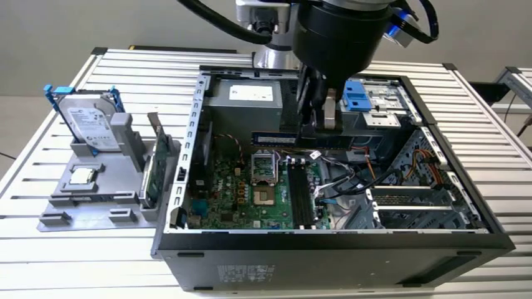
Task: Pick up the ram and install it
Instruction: 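Pick up the ram and move it above insertion slot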
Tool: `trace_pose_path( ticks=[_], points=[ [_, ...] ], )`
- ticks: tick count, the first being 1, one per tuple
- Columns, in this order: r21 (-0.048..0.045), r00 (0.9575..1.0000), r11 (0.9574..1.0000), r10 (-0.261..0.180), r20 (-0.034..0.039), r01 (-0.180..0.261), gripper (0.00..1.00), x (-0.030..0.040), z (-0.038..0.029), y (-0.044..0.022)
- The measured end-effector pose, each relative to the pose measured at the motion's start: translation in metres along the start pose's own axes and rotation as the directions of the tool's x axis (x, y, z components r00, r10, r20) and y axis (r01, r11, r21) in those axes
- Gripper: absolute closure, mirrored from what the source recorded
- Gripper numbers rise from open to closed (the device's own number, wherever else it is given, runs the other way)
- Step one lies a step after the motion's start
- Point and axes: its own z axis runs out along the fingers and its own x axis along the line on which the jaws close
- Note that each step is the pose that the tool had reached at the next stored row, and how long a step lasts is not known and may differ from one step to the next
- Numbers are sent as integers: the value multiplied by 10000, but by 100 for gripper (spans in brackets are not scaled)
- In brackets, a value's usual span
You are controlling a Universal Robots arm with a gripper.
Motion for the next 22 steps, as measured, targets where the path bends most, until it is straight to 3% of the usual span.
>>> trace_pose_path(
  ticks=[22],
  points=[
    [0, 10000, 10000, 0, 1, 0, 100, -15, -8, -354]
  ],
)
